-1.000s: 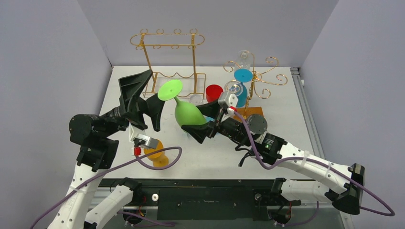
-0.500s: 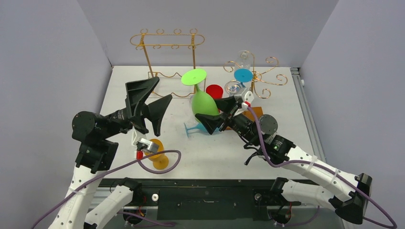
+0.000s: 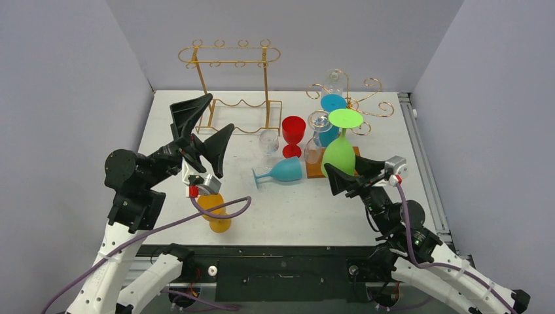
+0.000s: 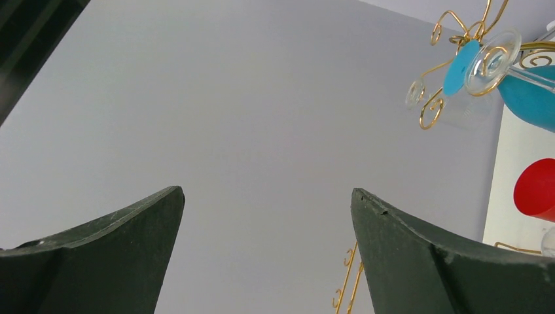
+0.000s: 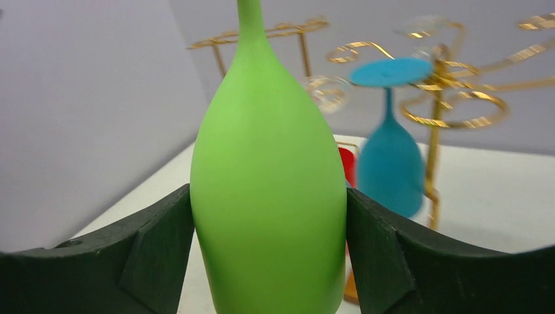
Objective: Place the wine glass upside down on the wine glass rack
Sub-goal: Turn the wine glass upside down at the wine rack.
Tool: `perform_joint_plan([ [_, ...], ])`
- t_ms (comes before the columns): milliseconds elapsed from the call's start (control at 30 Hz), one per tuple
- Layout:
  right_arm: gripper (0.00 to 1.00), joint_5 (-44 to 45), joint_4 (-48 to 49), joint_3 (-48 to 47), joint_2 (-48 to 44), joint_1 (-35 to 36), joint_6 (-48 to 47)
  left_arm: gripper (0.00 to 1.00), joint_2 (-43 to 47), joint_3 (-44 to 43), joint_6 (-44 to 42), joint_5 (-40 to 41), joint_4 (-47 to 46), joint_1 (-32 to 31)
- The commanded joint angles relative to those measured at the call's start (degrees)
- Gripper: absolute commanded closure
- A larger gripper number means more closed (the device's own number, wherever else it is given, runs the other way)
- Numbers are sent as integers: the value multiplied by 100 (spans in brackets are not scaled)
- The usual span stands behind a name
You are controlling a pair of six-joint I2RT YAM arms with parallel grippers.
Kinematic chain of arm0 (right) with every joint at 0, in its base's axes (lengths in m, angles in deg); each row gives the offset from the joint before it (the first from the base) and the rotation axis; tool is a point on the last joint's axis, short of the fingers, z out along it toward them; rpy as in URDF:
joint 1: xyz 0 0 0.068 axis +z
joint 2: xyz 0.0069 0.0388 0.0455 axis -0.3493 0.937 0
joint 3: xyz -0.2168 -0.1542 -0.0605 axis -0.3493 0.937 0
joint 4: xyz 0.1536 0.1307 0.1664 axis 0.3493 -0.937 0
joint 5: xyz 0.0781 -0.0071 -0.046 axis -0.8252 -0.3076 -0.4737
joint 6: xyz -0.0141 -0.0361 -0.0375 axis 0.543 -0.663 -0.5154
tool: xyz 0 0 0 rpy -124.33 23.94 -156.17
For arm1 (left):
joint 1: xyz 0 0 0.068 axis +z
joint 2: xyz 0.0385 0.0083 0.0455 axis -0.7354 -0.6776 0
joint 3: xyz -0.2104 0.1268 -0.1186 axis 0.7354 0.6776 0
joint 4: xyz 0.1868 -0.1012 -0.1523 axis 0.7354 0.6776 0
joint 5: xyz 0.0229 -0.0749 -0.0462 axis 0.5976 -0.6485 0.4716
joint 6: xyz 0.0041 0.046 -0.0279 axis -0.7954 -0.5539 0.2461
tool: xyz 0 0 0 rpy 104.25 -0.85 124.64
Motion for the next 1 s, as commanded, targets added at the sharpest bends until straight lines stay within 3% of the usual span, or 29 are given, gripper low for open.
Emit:
perform_joint_plan([
  [0,47,1567,-416,608,-655,-182,-8,4,-39,65,686,464,-445,8],
  [200,45,2369,-609,999,-1088,-485,-10,4,-41,205,997,584,-500,1],
  [367,44,2389,-448,1175,-1008,-868,62,4,-27,312,1182,657,-510,1],
  [800,44,875,363,1137,-39,-2478,185,4,47,473,1281,808,-484,1],
  [967,45,202,660,1005,486,-2676,148,4,61,508,1289,837,-492,1],
])
